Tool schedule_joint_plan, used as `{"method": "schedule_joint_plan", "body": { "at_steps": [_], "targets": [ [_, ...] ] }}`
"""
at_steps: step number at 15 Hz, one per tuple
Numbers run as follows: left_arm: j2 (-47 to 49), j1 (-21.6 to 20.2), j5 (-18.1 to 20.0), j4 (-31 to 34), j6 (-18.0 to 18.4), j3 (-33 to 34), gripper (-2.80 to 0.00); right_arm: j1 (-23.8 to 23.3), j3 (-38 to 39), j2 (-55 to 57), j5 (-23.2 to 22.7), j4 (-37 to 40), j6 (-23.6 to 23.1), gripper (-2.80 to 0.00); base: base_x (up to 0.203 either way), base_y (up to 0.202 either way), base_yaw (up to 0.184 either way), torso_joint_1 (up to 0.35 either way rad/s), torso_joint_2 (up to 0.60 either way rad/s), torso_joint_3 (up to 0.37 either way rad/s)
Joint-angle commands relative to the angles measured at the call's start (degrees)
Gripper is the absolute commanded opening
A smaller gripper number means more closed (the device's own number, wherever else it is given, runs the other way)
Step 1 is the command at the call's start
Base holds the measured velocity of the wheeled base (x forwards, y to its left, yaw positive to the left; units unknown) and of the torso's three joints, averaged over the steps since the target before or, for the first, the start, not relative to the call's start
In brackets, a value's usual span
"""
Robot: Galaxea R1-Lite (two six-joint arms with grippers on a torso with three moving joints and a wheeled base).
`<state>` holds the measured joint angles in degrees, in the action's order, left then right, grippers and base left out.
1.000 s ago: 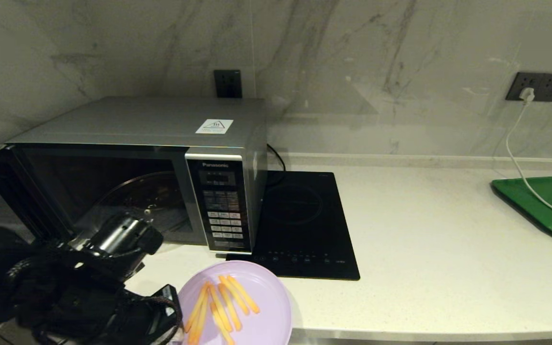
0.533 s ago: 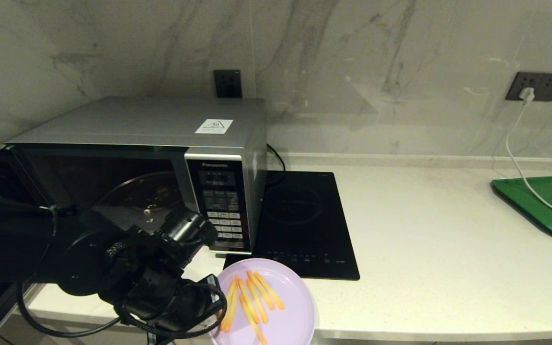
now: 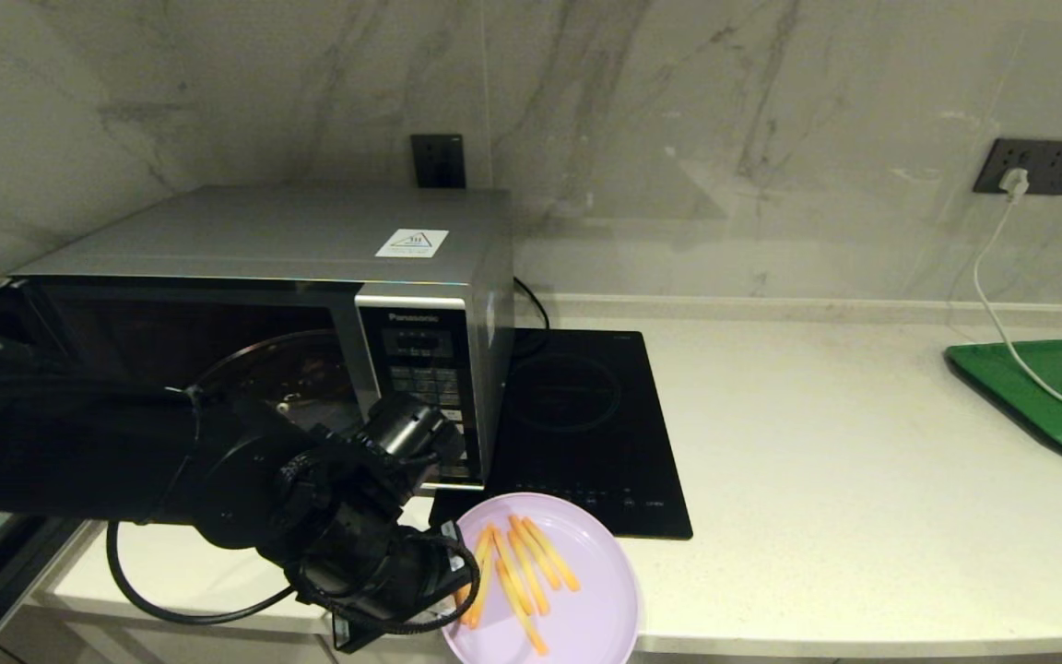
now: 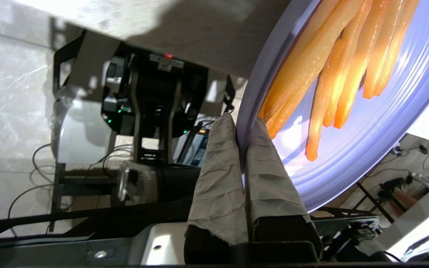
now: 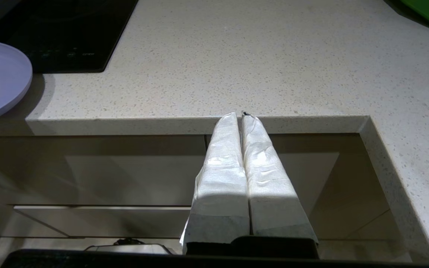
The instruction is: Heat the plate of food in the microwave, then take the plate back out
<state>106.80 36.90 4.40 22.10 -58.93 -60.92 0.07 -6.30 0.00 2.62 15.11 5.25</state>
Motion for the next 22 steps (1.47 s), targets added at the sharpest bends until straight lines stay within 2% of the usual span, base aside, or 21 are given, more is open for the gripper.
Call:
{"method": "schedule_joint_plan", "body": {
  "at_steps": [1,5,7,17,20,22],
  "targets": [
    [1.0,0.8,0.2,-0.2,-0.2,-1.7,-2.8,0.1,0.1,0.0,0.0,0.1,0.0,-2.8,0.0,0.0,0.0,0.0,0.0,0.0],
    [2.5,0.8,4.2,-5.7,1.4,-3.1,-2.8,0.0,0.0,0.0,0.0,0.1,0.0,-2.8,0.0,0.0,0.0,0.0,0.0,0.0],
    [4.0,0.8,4.5,-6.4,2.4,-3.9,-2.8,0.0,0.0,0.0,0.0,0.1,0.0,-2.8,0.0,0.0,0.0,0.0,0.0,0.0],
    [10.2,0.5,3.9,-6.3,2.5,-10.0,-2.8,0.0,0.0,0.0,0.0,0.1,0.0,-2.8,0.0,0.0,0.0,0.0,0.0,0.0],
    [11.7,1.1,0.7,-5.8,2.5,-10.8,-2.8,0.0,0.0,0.0,0.0,0.1,0.0,-2.8,0.0,0.0,0.0,0.0,0.0,0.0],
    [12.4,1.1,0.6,-5.8,2.5,-11.3,-2.8,0.0,0.0,0.0,0.0,0.1,0.0,-2.8,0.0,0.0,0.0,0.0,0.0,0.0]
  ]
}}
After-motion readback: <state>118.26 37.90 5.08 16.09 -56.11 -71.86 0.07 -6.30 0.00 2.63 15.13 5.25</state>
